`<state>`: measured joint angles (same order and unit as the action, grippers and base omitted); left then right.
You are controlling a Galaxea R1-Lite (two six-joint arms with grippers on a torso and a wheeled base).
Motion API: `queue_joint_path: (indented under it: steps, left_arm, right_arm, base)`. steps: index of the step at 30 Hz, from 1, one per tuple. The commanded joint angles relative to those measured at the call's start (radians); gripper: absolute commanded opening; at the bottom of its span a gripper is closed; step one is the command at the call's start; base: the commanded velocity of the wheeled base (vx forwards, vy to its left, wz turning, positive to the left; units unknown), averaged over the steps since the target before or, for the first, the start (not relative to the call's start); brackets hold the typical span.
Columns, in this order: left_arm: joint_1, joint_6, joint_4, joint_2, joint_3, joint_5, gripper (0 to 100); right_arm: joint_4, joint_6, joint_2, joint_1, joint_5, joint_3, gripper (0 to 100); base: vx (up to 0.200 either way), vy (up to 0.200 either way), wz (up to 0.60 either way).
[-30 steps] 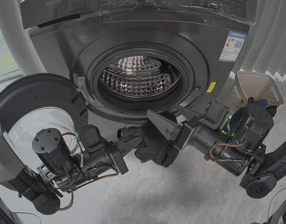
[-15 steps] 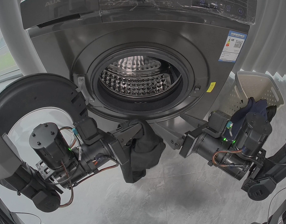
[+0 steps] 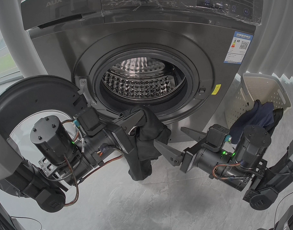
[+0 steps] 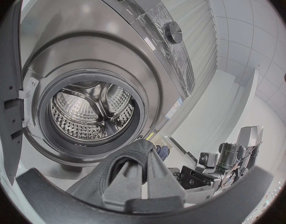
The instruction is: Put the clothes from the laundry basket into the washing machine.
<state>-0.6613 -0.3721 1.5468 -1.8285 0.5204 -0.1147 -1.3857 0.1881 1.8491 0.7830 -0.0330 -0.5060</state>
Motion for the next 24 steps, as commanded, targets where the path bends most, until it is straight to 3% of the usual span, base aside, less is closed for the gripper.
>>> queue_joint_path:
  steps: [1, 11, 24]
  left_arm:
    - [-0.001, -0.001, 0.001, 0.0, 0.009, 0.0, 0]
    - [-0.003, -0.001, 0.003, 0.003, 0.009, 0.023, 0]
    - [-0.003, -0.001, 0.004, 0.031, -0.01, 0.024, 0]
  right_arm:
    - [-0.016, -0.004, 0.091, 0.013, 0.002, -0.091, 100]
    - [-0.016, -0.018, 0.209, 0.019, 0.001, -0.246, 100]
    - [-0.021, -0.025, 0.278, -0.045, -0.001, -0.255, 100]
  base:
    - [0.0, 0.0, 0.0]
    - [0.0, 0.0, 0.0]
    - [0.0, 0.0, 0.0]
